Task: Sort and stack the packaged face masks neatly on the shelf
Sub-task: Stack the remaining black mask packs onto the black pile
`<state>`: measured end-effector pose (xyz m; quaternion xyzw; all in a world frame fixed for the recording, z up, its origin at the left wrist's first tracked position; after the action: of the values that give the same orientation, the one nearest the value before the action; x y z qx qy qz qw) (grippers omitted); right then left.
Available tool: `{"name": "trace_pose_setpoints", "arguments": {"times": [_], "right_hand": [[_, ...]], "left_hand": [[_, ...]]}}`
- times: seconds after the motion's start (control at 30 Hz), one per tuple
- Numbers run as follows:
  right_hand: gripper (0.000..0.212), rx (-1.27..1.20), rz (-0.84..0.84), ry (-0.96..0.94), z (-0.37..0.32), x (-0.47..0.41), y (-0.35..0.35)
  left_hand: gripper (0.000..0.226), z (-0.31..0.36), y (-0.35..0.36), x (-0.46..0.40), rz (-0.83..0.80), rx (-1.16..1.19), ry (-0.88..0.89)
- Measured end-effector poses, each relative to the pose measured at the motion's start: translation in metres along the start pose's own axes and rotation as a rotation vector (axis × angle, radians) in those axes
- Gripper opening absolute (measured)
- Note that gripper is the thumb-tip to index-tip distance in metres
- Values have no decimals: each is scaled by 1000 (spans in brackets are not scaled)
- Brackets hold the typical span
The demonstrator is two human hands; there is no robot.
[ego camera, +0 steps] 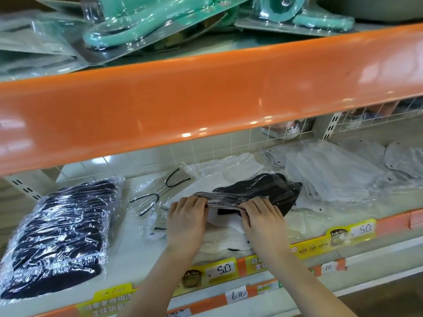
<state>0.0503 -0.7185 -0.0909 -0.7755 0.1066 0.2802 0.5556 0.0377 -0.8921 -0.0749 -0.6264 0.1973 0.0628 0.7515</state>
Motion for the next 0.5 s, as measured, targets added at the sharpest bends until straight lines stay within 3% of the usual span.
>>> {"name": "trace_pose_setpoints", "arguments": {"times": [0.13, 0.23, 0.5], "right_hand": [[24, -6, -137, -5, -13, -2, 11], [30, -14, -205, -17, -25, -6, 13], [17, -117, -52, -143, -77, -27, 6]], "left_hand": [[6, -14, -9, 4, 80, 1, 22], [22, -23, -24, 12, 178, 27, 34], [9, -64, -51, 32, 241, -17, 26]]}}
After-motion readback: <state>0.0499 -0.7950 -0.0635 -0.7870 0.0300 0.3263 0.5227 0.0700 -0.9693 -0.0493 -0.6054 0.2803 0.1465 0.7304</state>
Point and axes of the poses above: each hand's wrist, its own x-axis away from the middle knuckle, its own y-axis out of the palm, z = x × y, the point moved 4 cm from there along -x, towards the middle knuckle, and after that the axes turned 8 degrees about -z, right-handed, at the moved point
